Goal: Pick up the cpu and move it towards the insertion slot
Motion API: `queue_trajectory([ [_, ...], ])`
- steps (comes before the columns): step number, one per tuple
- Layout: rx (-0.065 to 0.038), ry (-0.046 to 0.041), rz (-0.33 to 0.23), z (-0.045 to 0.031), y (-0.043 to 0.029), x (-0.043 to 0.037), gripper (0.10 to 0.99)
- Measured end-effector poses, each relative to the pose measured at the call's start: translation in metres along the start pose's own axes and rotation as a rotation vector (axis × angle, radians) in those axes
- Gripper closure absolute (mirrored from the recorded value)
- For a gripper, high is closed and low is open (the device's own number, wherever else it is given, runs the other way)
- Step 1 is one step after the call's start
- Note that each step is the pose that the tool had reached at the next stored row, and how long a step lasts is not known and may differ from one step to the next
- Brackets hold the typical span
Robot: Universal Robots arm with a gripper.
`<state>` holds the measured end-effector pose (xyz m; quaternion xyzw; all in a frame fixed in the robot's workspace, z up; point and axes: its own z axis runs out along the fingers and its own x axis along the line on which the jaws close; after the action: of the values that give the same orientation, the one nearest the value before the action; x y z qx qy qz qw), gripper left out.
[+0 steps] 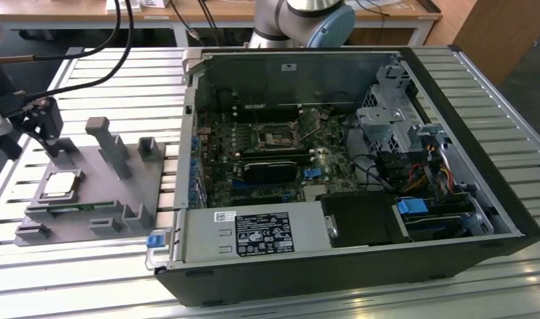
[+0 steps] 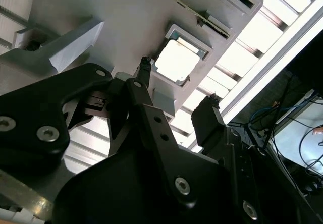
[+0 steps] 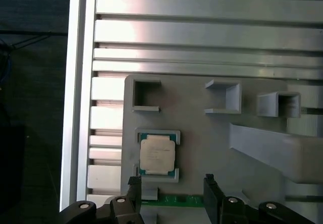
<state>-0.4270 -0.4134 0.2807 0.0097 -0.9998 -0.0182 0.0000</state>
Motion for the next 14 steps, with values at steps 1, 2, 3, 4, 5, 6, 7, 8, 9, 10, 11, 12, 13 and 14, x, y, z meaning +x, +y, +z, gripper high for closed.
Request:
queue_trajectory([
  [1, 0.000, 0.0000, 0.000, 0.0012, 0.0000, 0.0000, 0.482],
  [2, 0.000, 0.0000, 0.000, 0.0024, -0.0001, 0.0000, 0.482],
  [3, 0.000, 0.0000, 0.000, 0.0037, -0.0001, 0.0000, 0.482],
  [4, 0.000, 0.0000, 0.000, 0.0048, -0.0002, 0.0000, 0.482],
  [5, 0.000, 0.0000, 0.000, 0.0059, -0.0002, 0.0000, 0.482],
  [6, 0.000, 0.0000, 0.000, 0.0070, -0.0002, 0.0000, 0.482],
  [7, 0.000, -0.0001, 0.000, 0.0081, -0.0003, 0.0001, 0.482],
  [8, 0.000, -0.0001, 0.000, 0.0092, -0.0004, 0.0001, 0.482],
  [9, 0.000, -0.0001, 0.000, 0.0102, -0.0004, 0.0001, 0.482],
  [10, 0.000, 0.0000, 0.000, 0.0112, -0.0005, 0.0001, 0.482],
  [11, 0.000, 0.0000, 0.000, 0.0121, -0.0006, 0.0000, 0.482],
  [12, 0.000, 0.0000, 0.000, 0.0130, -0.0006, 0.0001, 0.482],
  [13, 0.000, -0.0001, 0.000, 0.0139, -0.0007, 0.0000, 0.482],
  [14, 0.000, -0.0001, 0.000, 0.0148, -0.0008, 0.0001, 0.482],
])
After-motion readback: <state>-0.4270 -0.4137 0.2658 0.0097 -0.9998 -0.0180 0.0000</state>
